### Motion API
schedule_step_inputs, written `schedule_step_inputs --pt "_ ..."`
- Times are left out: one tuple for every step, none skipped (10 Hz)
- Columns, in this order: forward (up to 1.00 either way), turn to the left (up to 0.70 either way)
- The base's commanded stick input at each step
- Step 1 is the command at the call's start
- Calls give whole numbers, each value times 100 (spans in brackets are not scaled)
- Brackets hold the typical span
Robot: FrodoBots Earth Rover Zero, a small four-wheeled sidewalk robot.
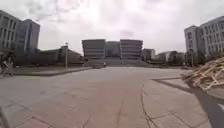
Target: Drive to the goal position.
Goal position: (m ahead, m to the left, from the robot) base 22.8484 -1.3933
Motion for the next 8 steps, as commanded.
schedule_step_inputs --pt "70 0" --pt "70 0" --pt "70 0" --pt "70 0" --pt "70 0" --pt "70 0" --pt "70 0" --pt "70 0"
